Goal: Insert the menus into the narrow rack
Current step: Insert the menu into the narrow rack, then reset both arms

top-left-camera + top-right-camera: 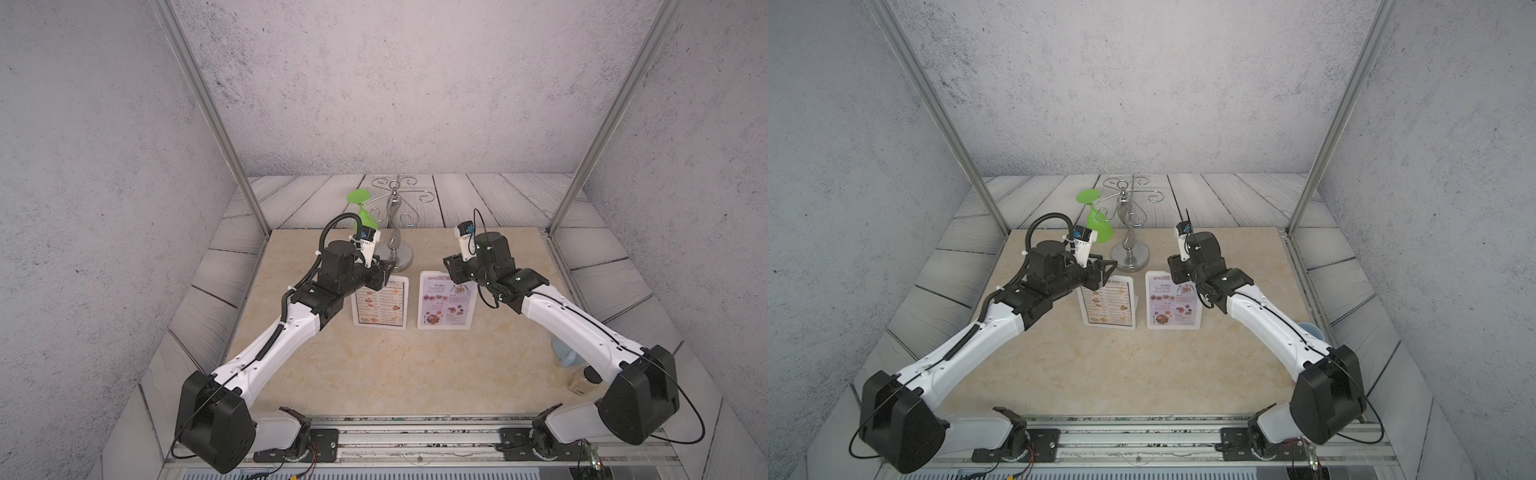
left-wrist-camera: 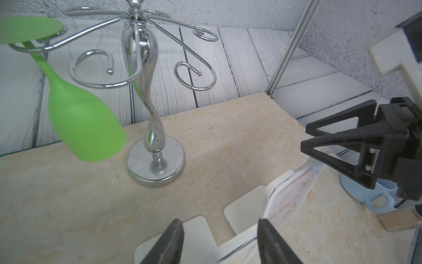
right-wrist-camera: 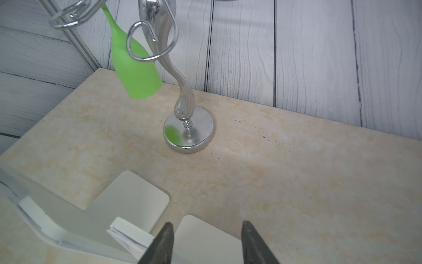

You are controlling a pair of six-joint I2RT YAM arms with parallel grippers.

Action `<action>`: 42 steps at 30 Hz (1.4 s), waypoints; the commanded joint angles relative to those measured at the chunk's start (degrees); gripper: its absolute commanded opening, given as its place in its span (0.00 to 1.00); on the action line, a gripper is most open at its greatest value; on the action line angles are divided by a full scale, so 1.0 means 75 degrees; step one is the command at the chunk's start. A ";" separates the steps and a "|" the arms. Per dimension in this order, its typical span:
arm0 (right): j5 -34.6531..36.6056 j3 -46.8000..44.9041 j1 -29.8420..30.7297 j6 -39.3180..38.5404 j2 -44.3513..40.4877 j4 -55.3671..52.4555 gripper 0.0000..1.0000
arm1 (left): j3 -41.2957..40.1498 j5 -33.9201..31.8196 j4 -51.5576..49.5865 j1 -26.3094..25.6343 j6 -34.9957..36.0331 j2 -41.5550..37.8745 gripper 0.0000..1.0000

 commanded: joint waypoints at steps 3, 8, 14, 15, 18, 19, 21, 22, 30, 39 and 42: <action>0.0615 -0.0249 -0.0029 -0.0244 -0.0677 0.0004 0.63 | -0.0134 -0.0608 -0.0272 -0.0010 0.0261 -0.0245 0.58; 0.0919 -0.0020 -0.0237 -0.0513 -0.0739 -0.0199 0.72 | -0.0143 -0.1091 -0.0484 -0.0010 0.0391 -0.0439 0.65; 0.0867 -0.0245 -0.0888 -0.0292 -0.1190 -0.0092 0.97 | -0.0131 -0.1529 -0.0723 0.0001 0.0551 -0.0624 0.73; 0.0706 -0.0311 -0.1051 -0.0198 -0.1294 -0.0061 1.00 | -0.0088 -0.1533 -0.0808 0.0002 0.0597 -0.0649 0.80; 0.0341 -0.0429 -0.1584 -0.0004 -0.1628 -0.0098 0.99 | 0.0066 -0.1639 -0.1098 0.0002 0.0672 -0.0761 1.00; 0.0294 -0.0441 -0.1738 0.0034 -0.1743 -0.0160 0.99 | 0.0124 -0.1710 -0.1184 0.0002 0.0722 -0.0811 1.00; 0.0152 -0.0419 -0.2061 0.0050 -0.1925 -0.0316 0.99 | 0.0192 -0.1910 -0.1295 0.0011 0.0768 -0.0891 1.00; 0.0189 -0.0369 -0.2210 0.0098 -0.1977 -0.0444 0.99 | 0.0239 -0.2016 -0.1370 0.0024 0.0801 -0.0921 1.00; 0.0892 -0.0604 -0.3296 0.0554 -0.2270 -0.1047 0.99 | 0.0857 -0.2538 -0.2400 0.1027 0.0384 -0.0794 1.00; 0.0755 -0.1790 -0.3816 0.0707 -0.2095 -0.0307 0.99 | -0.0051 -0.2203 -0.1807 0.2683 -0.0290 -0.1075 1.00; 0.0803 -0.2183 -0.3849 0.0736 -0.1848 0.0100 0.99 | -0.0403 -0.2282 -0.1499 0.2999 -0.0367 -0.0805 1.00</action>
